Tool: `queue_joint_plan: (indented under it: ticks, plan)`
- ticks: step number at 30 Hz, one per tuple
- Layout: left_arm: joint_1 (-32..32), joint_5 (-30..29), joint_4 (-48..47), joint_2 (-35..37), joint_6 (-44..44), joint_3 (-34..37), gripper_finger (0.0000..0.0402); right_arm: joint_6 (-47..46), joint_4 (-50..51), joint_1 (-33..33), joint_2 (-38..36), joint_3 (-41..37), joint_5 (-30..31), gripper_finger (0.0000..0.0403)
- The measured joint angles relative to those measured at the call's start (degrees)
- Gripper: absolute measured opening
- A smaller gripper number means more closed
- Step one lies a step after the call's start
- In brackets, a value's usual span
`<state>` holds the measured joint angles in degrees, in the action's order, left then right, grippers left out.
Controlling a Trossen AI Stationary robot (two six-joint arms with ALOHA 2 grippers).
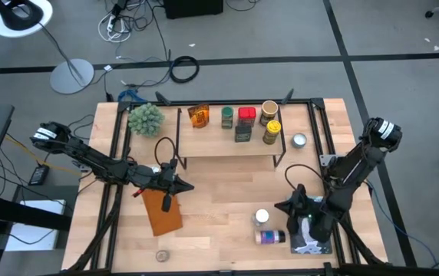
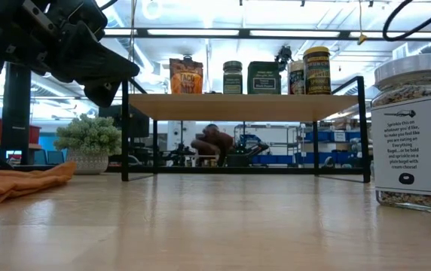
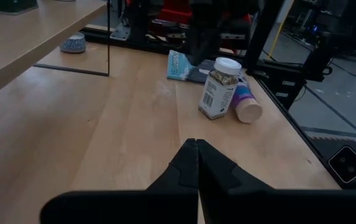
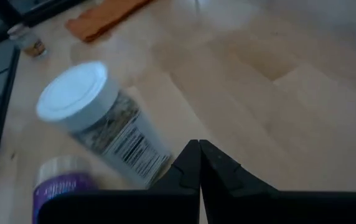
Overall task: Shelf spices
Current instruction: Put the white seasoning bottle on the shelf
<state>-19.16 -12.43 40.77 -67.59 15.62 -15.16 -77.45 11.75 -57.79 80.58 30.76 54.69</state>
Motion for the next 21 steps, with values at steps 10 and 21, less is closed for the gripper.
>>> queue_joint_plan:
  ticks: [10,21]
  plan:
    - [0.0,-0.5,0.0,0.0,0.1,0.0,0.0001,11.0,-10.4,2.5,0.9,0.1,-16.5,0.0000]
    - [0.0,-2.0,0.0,0.0,0.1,0.0,0.0001,26.0,-30.7,16.3,13.8,0.1,-31.8,0.0000]
